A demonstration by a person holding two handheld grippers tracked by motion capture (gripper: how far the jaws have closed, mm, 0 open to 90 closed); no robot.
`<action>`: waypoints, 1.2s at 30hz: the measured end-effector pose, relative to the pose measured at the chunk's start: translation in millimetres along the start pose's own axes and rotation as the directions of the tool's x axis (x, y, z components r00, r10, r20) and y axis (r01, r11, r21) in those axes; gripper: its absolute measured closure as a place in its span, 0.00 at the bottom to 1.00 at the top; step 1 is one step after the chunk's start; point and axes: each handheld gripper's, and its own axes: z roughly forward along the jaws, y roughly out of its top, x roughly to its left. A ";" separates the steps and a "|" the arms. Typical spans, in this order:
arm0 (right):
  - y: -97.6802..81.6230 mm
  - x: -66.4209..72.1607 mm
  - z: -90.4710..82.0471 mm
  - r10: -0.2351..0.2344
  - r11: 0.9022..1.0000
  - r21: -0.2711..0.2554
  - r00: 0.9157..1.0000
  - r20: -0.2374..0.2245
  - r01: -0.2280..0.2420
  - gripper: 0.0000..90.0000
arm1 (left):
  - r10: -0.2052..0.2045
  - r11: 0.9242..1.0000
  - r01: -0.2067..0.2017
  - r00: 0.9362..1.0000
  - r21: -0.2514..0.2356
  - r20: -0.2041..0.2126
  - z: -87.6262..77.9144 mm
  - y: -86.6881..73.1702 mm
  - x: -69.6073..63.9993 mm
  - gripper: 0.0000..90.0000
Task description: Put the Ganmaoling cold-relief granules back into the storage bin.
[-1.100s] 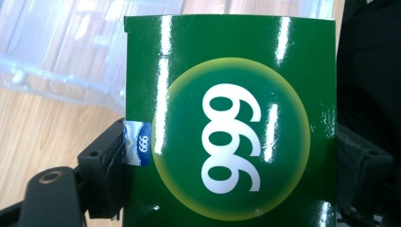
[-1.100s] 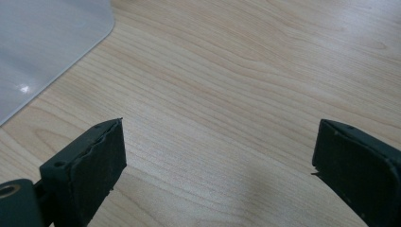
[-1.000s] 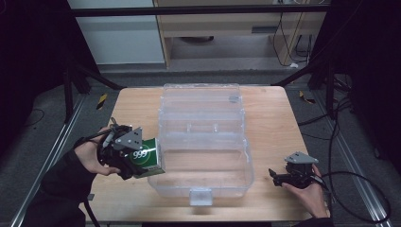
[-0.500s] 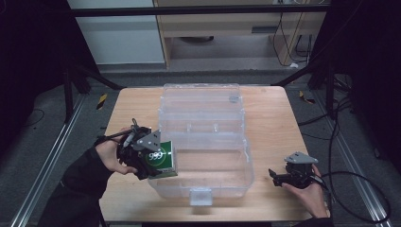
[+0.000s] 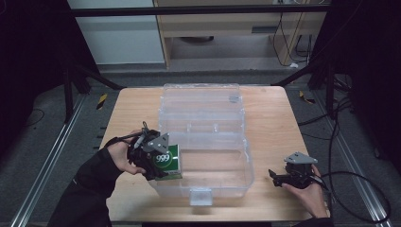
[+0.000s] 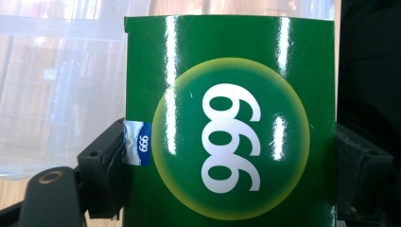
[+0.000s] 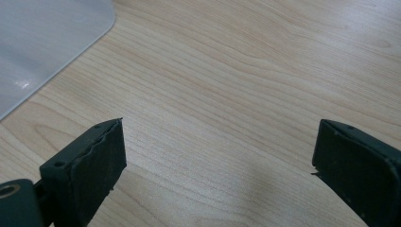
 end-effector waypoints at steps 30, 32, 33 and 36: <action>-0.9 1.8 2.6 -0.009 1.000 0.014 1.000 -0.005 0.009 0.04 | -0.003 0.999 0.002 0.999 0.034 0.041 35.5 -13.2 1.2 0.17; -0.9 1.8 2.6 -0.010 1.000 0.013 1.000 -0.005 0.010 0.04 | -0.008 0.999 0.007 0.999 0.032 0.042 38.2 -14.2 1.0 0.17; -1.0 1.8 2.7 -0.010 1.000 0.014 1.000 -0.005 0.010 0.04 | -0.015 1.000 0.014 0.999 0.028 0.043 39.6 -14.6 0.6 0.17; -1.1 2.1 2.8 -0.010 1.000 0.018 1.000 -0.007 0.010 0.04 | -0.019 0.999 0.017 0.999 0.031 0.045 43.1 -15.6 0.5 0.16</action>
